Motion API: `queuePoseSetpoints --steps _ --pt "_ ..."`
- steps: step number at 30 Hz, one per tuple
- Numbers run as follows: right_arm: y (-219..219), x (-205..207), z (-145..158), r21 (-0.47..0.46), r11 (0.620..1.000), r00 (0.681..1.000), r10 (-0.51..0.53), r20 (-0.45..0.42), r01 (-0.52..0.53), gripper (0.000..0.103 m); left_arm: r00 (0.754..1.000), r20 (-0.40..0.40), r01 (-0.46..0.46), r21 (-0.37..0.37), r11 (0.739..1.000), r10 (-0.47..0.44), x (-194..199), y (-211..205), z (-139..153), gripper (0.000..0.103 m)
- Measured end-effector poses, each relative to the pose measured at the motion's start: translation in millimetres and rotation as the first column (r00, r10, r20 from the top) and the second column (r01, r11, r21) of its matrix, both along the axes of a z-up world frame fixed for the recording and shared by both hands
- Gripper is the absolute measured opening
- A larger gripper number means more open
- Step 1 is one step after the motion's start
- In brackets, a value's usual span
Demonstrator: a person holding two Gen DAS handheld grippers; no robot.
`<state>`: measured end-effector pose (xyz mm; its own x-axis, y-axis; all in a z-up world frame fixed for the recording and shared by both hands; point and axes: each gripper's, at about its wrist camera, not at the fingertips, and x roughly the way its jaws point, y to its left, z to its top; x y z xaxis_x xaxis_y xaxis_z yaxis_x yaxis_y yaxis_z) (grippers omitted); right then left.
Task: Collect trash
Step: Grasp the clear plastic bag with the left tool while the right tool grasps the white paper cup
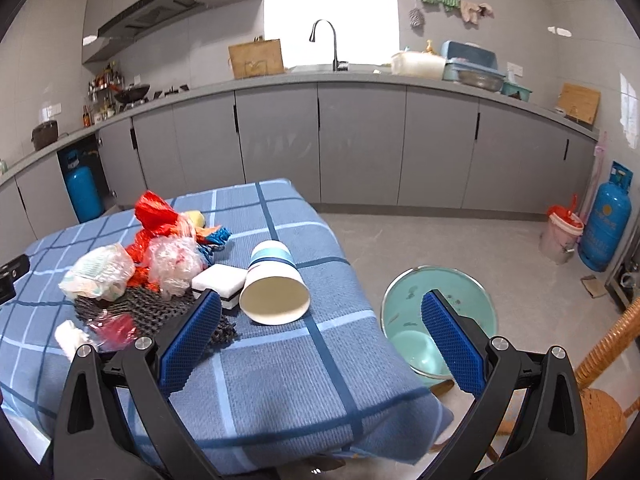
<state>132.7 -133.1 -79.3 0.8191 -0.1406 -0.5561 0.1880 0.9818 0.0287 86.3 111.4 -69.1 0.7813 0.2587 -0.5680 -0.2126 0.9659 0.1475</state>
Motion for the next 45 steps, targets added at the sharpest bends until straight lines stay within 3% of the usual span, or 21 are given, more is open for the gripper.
queuePoseSetpoints --steps 13,20,22,23,26,28,30,33,42,45 --pt "9.4 81.0 -39.7 -0.020 0.999 0.997 0.031 -0.077 -0.033 0.098 0.988 -0.145 0.052 -0.018 0.998 -0.054 89.0 -9.2 -52.1 0.099" --pt "14.1 104.2 -57.4 -0.019 0.999 0.991 0.044 -0.127 -0.047 0.098 0.981 -0.169 0.081 -0.074 0.994 -0.093 102.0 -6.9 -67.3 0.097" --pt "13.6 105.5 -59.2 -0.018 0.999 0.990 0.043 -0.132 -0.046 0.098 0.980 -0.169 0.089 -0.086 0.992 -0.103 101.9 -6.9 -68.5 0.091" --pt "14.2 105.7 -59.1 -0.023 0.999 0.991 0.044 -0.129 -0.047 0.098 0.980 -0.170 0.091 -0.088 0.992 -0.105 102.9 -6.0 -68.9 0.081" --pt "17.1 109.2 -61.6 -0.025 0.998 0.988 0.057 -0.141 -0.061 0.098 0.977 -0.180 0.099 -0.099 0.990 -0.116 102.9 -4.8 -72.0 0.071" --pt "20.1 111.6 -65.3 -0.041 0.997 0.986 0.057 -0.157 -0.064 0.098 0.979 -0.171 0.098 -0.090 0.991 -0.113 99.8 -4.1 -71.1 0.057" --pt "22.8 114.0 -69.1 -0.045 0.997 0.984 0.058 -0.170 -0.067 0.098 0.979 -0.170 0.096 -0.088 0.991 -0.110 98.5 -1.3 -69.6 0.029" --pt "26.8 115.1 -73.2 -0.047 0.996 0.982 0.064 -0.180 -0.074 0.098 0.980 -0.165 0.101 -0.081 0.992 -0.113 98.6 4.2 -67.7 0.004" --pt "31.3 112.5 -74.1 -0.013 0.994 0.978 0.109 -0.178 -0.113 0.098 0.985 -0.128 0.107 -0.080 0.991 -0.117 92.0 10.8 -51.9 0.002" --pt "32.3 113.1 -74.7 0.015 0.990 0.974 0.138 -0.180 -0.138 0.089 0.989 -0.105 0.098 -0.081 0.992 -0.107 87.0 15.8 -43.2 0.002"
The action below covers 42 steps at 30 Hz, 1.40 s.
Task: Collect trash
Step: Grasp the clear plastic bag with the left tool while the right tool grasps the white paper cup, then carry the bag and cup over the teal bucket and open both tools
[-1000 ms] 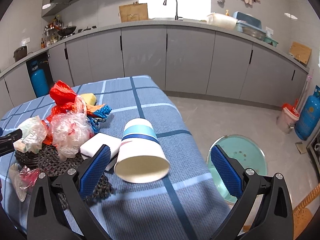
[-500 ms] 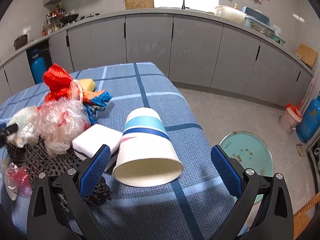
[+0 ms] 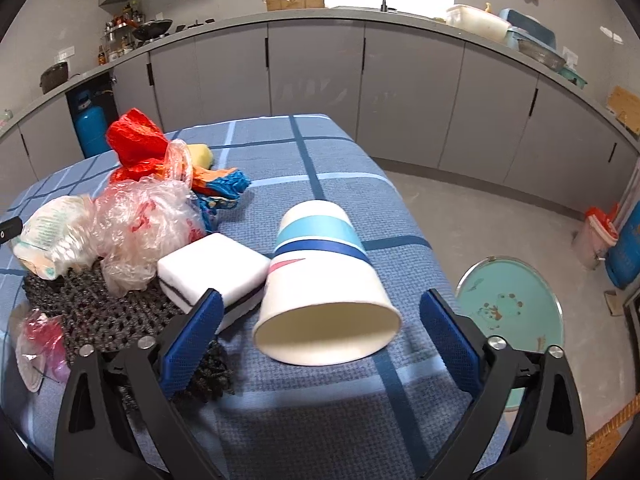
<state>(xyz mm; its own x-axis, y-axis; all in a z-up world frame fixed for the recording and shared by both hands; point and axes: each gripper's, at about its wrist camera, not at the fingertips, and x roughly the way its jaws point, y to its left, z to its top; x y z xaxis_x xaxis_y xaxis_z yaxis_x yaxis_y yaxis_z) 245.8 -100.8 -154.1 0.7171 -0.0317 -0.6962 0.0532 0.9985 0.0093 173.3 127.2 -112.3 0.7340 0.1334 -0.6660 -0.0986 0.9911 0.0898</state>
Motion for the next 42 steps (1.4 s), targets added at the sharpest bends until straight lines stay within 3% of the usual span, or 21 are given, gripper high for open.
queuePoseSetpoints --steps 3,5,13,24,35,42 --pt "2.7 0.0 -0.8 0.023 0.999 1.000 0.024 -0.002 -0.024 0.080 1.000 0.021 -0.011 0.000 1.000 0.011 -5.0 4.8 9.2 0.002" --pt "5.1 0.0 -0.3 0.035 0.998 0.999 0.044 -0.001 -0.044 0.069 0.999 0.036 -0.019 0.004 1.000 0.019 -7.5 7.9 15.6 0.002" --pt "6.8 -6.8 12.0 0.052 0.996 0.996 0.073 0.060 -0.076 0.066 0.991 0.133 -0.038 0.037 0.999 0.032 -17.1 7.5 47.2 0.002" --pt "-17.7 -19.0 41.5 0.056 0.998 0.990 0.022 0.142 -0.030 0.066 0.971 0.233 0.036 0.056 0.998 -0.048 -17.5 -29.1 84.9 0.002" --pt "-74.9 -33.9 52.2 0.074 0.994 0.979 -0.091 0.182 0.079 0.066 0.935 0.292 0.193 0.065 0.979 -0.203 -1.0 -101.5 113.6 0.002" --pt "-135.9 -47.7 46.3 0.075 0.975 0.960 -0.218 0.177 0.207 0.066 0.896 0.285 0.332 0.074 0.940 -0.339 15.2 -175.5 112.4 0.002"
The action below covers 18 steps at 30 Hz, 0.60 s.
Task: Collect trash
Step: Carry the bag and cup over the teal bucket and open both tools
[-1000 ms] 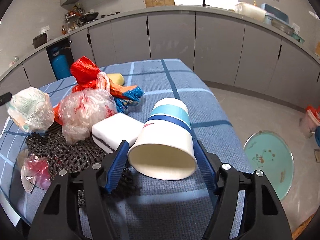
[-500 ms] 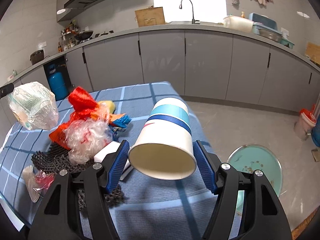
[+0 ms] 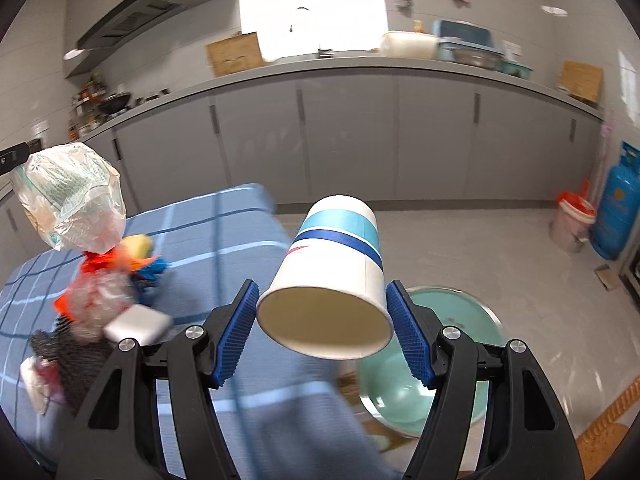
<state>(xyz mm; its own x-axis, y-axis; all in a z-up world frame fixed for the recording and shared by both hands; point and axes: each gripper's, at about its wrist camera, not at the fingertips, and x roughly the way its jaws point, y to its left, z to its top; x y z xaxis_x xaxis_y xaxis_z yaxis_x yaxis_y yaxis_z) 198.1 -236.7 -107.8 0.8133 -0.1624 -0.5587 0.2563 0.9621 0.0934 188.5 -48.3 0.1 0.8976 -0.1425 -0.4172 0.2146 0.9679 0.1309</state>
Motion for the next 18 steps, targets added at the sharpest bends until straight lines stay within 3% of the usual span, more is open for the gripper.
queuePoseSetpoints --steps 7,18 --pt "-62.3 -10.3 -24.1 0.014 0.992 0.991 -0.123 -0.048 0.124 0.066 0.989 -0.042 0.141 0.007 0.990 -0.141 6.8 -76.2 -20.5 0.002" --pt "-119.0 -15.0 -69.2 0.037 0.978 0.973 -0.197 -0.120 0.203 0.067 0.945 -0.138 0.301 0.016 0.953 -0.296 12.6 -169.0 -71.1 0.002"
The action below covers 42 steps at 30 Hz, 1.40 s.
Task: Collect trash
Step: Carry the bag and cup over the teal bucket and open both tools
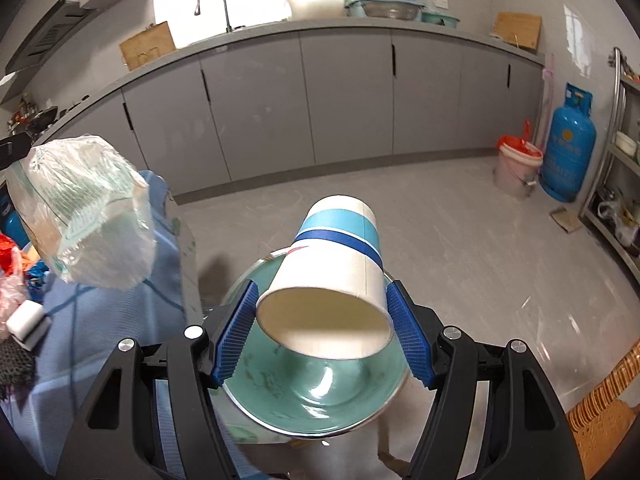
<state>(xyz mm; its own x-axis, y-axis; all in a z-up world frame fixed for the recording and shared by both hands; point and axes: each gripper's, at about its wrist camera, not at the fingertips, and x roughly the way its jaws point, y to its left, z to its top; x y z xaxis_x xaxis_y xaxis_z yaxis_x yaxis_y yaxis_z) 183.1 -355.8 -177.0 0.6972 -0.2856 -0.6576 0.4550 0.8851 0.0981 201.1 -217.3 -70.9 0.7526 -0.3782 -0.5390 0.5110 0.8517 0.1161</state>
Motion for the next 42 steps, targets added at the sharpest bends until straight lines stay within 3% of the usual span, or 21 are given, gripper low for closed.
queuePoseSetpoints --steps 10,13,14,15,17,22,24,28,31,35,42 --pt "-20.5 6.2 -28.4 0.033 0.999 1.000 0.007 -0.019 -0.006 0.068 0.995 -0.071 0.066 0.035 0.997 -0.063 10.4 -54.3 -42.7 0.002" --pt "-24.9 10.5 -36.6 0.043 0.999 0.999 0.022 -0.030 -0.021 0.073 0.991 -0.098 0.091 0.028 0.995 -0.088 15.1 -63.3 -53.9 0.006" --pt "-28.4 10.0 -38.4 0.039 0.999 1.000 0.011 -0.029 -0.010 0.085 0.990 -0.111 0.088 0.039 0.995 -0.083 17.0 -66.2 -56.7 0.023" --pt "-30.2 8.4 -39.7 0.038 0.999 1.000 -0.002 -0.025 0.003 0.091 0.988 -0.125 0.099 0.040 0.994 -0.094 18.1 -67.9 -60.7 0.043" --pt "-34.4 6.1 -41.5 0.045 0.999 1.000 -0.019 -0.021 0.020 0.094 0.993 -0.102 0.073 0.064 0.995 -0.066 17.7 -66.5 -64.9 0.059" --pt "-36.4 2.4 -44.8 0.045 0.998 0.998 -0.037 -0.042 0.039 0.094 0.994 -0.101 0.040 0.082 0.996 -0.031 23.3 -58.0 -66.0 0.060" --pt "-32.4 1.8 -43.8 0.033 0.999 0.998 -0.041 -0.051 0.043 0.094 0.996 -0.091 0.018 0.097 0.995 -0.009 24.3 -53.0 -66.1 0.069" --pt "-22.2 4.1 -39.4 0.018 0.999 0.997 -0.034 -0.062 0.036 0.094 0.995 -0.100 -0.013 0.114 0.993 0.025 27.1 -40.9 -66.6 0.072" --pt "-13.6 8.6 -31.9 -0.006 1.000 0.997 -0.028 -0.071 0.028 0.094 0.994 -0.101 -0.037 0.114 0.993 0.048 27.6 -29.9 -62.6 0.072" --pt "0.5 18.9 -19.2 -0.027 1.000 0.997 -0.012 -0.080 0.010 0.094 0.993 -0.077 -0.074 0.123 0.990 0.084 26.2 -14.0 -55.1 0.082" --pt "36.4 35.5 11.4 -0.064 0.996 0.997 0.059 -0.049 -0.062 0.094 0.986 -0.027 -0.161 0.126 0.979 0.166 22.2 35.3 -34.0 0.082"
